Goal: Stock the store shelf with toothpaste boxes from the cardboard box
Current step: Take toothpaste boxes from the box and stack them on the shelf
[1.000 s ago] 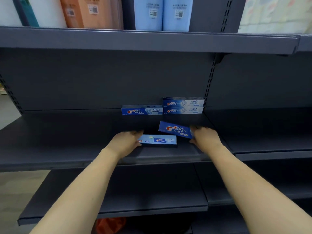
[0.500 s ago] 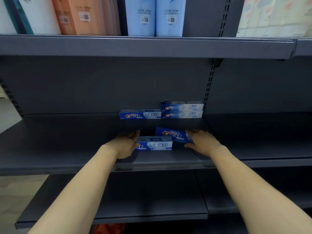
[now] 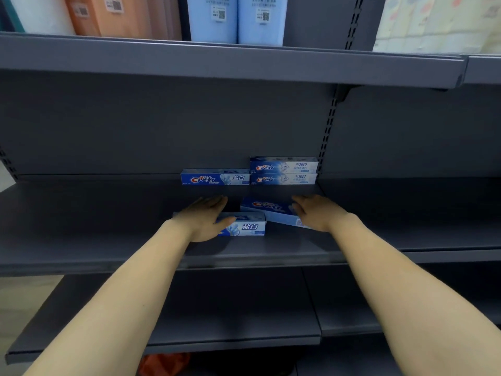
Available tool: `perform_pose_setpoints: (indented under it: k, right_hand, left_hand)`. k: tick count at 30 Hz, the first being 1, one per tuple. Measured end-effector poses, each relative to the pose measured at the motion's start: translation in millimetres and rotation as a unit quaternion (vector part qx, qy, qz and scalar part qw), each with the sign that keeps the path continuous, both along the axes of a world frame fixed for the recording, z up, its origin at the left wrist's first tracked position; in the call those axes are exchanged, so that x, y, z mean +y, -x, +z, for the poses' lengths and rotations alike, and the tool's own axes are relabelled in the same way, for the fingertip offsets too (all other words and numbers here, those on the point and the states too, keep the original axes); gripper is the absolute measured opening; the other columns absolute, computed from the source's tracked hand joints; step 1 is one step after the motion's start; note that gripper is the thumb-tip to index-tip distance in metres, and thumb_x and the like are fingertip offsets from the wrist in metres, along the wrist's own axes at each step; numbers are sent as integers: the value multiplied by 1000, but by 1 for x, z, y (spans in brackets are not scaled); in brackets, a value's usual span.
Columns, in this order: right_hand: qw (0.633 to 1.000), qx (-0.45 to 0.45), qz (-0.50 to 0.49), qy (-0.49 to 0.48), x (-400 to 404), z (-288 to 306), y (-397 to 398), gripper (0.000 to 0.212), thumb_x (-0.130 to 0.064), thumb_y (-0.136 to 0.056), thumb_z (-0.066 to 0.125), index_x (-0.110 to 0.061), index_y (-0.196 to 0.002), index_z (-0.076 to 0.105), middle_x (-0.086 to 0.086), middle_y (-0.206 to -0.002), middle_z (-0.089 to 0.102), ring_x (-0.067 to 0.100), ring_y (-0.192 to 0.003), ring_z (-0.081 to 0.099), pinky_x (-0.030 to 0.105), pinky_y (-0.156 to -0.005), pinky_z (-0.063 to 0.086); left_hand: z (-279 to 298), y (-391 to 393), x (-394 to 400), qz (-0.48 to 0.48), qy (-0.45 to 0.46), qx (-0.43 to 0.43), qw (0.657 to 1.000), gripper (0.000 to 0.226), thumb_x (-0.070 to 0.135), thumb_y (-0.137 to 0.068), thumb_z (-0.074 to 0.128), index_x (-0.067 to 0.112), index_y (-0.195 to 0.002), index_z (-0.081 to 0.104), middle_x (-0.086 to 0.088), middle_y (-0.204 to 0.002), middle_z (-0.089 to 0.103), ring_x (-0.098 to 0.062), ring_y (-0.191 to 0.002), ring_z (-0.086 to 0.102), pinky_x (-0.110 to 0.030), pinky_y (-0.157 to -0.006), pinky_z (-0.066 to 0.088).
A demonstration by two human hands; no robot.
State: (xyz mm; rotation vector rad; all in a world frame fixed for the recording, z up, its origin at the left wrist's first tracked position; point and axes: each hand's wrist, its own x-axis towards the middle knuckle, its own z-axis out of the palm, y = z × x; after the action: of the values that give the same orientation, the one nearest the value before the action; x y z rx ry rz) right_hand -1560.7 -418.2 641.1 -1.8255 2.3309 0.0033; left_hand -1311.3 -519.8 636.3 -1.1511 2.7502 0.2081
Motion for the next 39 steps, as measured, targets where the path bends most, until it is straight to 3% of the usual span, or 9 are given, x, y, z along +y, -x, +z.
perform_pose_setpoints:
  k: [9,12,15,19,23,26,30,34,39]
  right_hand:
    - [999,-5,-38,20,7,27,37,40,-18,-98,31,-13,-135,45,10,-139,47,30,-121,47,35,-100,41]
    - [999,5,-32,0,8,26,33,39,-32,-100,35,-10,-130,48,13,-134,50,30,-118,48,33,-94,42]
    - [999,-3,-24,-37,4,18,22,56,-50,-96,38,-9,-134,45,11,-136,47,28,-120,48,31,-90,41]
    - [997,-28,-24,-66,-10,5,13,41,-49,-96,41,-12,-111,51,5,-109,51,21,-95,51,26,-74,40]
    - [995,-49,-2,-92,-17,8,6,39,-44,-95,48,-12,-118,50,-3,-100,45,16,-90,46,25,-74,36]
    - [998,-47,13,-45,-19,3,5,28,-41,-91,56,-14,-99,49,-3,-83,48,18,-85,49,24,-62,36]
    - [998,-62,25,3,-17,1,0,33,-35,-86,65,-13,-103,46,3,-98,49,18,-88,47,24,-62,36]
    - [999,-25,37,4,-19,-4,-3,52,-29,-87,63,-10,-132,45,10,-129,49,25,-106,51,32,-86,44]
    - [997,-33,51,47,-18,-9,-7,42,-26,-90,59,-11,-129,52,12,-123,46,26,-101,51,26,-75,37]
  left_hand:
    - [19,46,5,-1,-6,18,1000,65,49,-99,21,11,-151,9,-3,-159,6,-19,-146,7,-32,-117,10]
    - [17,56,4,-9,-12,21,1000,65,50,-99,20,10,-150,14,-4,-158,12,-20,-145,12,-33,-116,14]
    - [15,55,2,-4,-14,11,1000,65,50,-99,19,11,-150,14,-4,-158,11,-21,-145,11,-35,-117,14]
    - [17,38,-5,35,-14,13,999,65,51,-99,18,14,-151,10,-1,-159,7,-22,-145,10,-37,-117,15]
    - [18,17,-8,68,-26,9,997,69,57,-96,20,17,-151,8,0,-159,6,-22,-145,11,-36,-116,16]
    - [16,6,-5,86,-52,-1,995,78,66,-91,21,20,-152,5,1,-159,6,-22,-145,12,-34,-115,17]
    - [10,2,0,83,-47,-11,995,91,74,-84,28,19,-152,0,1,-159,0,-22,-146,7,-36,-117,14]
    - [7,7,11,61,-11,-10,998,96,68,-86,39,15,-151,-8,0,-159,-5,-23,-146,2,-36,-117,12]
    - [-5,6,25,35,69,3,997,96,60,-89,43,11,-149,-11,-3,-158,-12,-18,-146,-4,-29,-118,1]
